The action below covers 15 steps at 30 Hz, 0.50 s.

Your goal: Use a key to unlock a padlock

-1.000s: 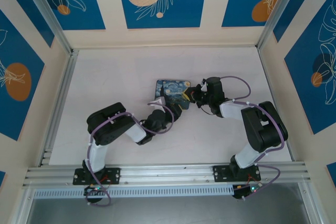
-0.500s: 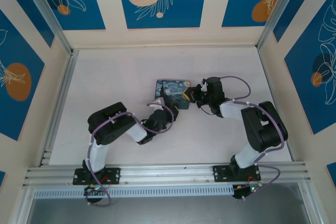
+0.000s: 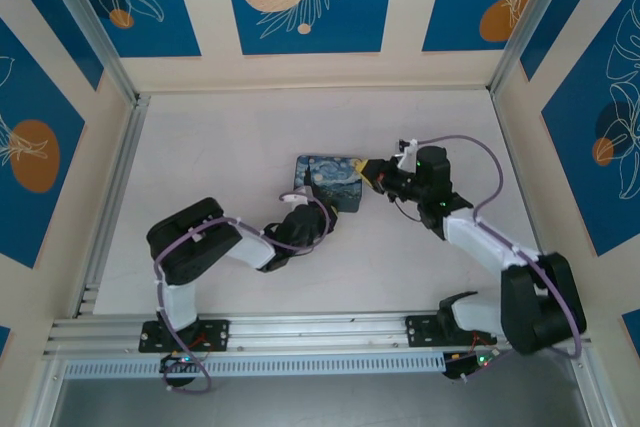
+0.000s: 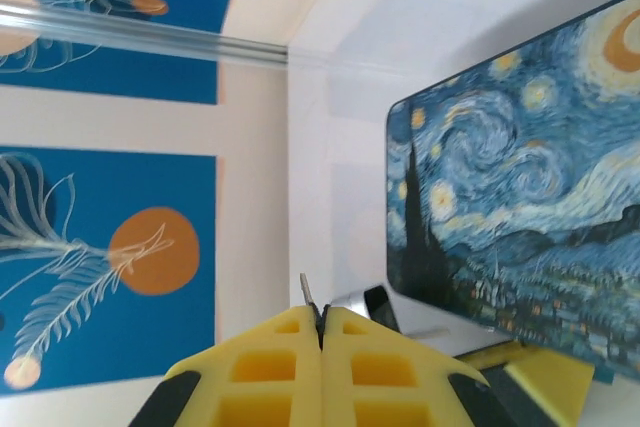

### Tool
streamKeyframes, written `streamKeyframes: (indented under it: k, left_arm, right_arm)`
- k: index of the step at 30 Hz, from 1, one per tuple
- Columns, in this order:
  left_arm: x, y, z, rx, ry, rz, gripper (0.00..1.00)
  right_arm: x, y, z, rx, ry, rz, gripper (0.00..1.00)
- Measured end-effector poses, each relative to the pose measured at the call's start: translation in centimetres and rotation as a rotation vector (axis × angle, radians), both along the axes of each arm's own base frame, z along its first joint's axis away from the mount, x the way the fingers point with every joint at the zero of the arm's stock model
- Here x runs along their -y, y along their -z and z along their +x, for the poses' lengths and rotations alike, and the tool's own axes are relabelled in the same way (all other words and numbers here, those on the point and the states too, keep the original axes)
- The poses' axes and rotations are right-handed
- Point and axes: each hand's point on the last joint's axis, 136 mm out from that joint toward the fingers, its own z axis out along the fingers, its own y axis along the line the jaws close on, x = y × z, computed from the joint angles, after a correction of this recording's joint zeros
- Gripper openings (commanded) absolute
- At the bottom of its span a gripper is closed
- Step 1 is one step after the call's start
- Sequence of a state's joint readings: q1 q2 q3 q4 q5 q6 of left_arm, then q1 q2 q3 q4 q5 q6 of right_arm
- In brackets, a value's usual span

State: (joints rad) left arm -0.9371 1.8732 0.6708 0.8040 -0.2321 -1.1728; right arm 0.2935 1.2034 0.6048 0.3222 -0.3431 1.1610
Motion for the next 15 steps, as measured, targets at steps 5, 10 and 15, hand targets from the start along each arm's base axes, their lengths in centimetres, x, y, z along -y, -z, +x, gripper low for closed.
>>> streamKeyframes:
  k: [5, 10, 15]
  left_arm:
    - [-0.3, -0.2, -0.5, -0.06, 0.053, 0.002, 0.0]
    - [-0.4, -0.8, -0.7, -0.113, 0.1, -0.015, 0.0]
    - [-0.2, -1.4, -1.1, -0.159, 0.133, -0.059, 0.0]
  right_arm:
    - [1.2, 2.8, -4.7, -0.036, -0.014, -0.003, 0.0]
    - [1.9, 6.3, -8.7, -0.105, -0.004, 0.004, 0.0]
    - [1.6, 8.6, -10.9, -0.154, -0.009, 0.005, 0.0]
